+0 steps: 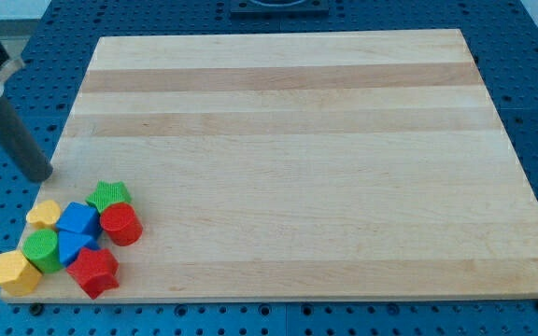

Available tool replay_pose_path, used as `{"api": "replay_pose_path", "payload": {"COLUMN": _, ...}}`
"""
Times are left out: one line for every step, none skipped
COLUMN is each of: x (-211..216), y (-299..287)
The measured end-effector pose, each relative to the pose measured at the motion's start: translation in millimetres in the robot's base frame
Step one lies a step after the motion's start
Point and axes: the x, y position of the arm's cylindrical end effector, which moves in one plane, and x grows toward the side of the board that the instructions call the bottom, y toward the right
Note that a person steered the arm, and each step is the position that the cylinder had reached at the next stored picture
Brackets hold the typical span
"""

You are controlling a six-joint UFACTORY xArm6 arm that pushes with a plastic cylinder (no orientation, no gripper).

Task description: Push the yellow heart in between the blue blocks

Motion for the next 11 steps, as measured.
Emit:
{"api": "replay_pose_path", "payload": {"x": 9.5, "y": 0.0}}
{"api": "replay_pose_path", "payload": {"x": 21.6, "y": 0.5}}
{"api": "replay_pose_path", "payload": {"x": 36.0, "y": 1.2}}
{"api": "replay_pose_path", "payload": {"x": 44.8, "y": 4.6}}
{"api": "replay_pose_path", "payload": {"x": 56.7, "y": 9.3}}
{"api": "replay_pose_path", "payload": {"x": 65.7, "y": 9.4}}
{"api": "replay_pose_path", "payload": {"x": 66.9, "y": 17.3}}
{"api": "replay_pose_path", "payload": {"x": 67.0, "y": 52.3}}
{"api": "replay_pose_path", "payload": {"x": 67.0, "y": 83.1}}
{"api": "replay_pose_path", "payload": {"x": 67.0, "y": 114.7}}
{"api": "replay_pose_path", "payload": {"x": 61.0, "y": 116.9}}
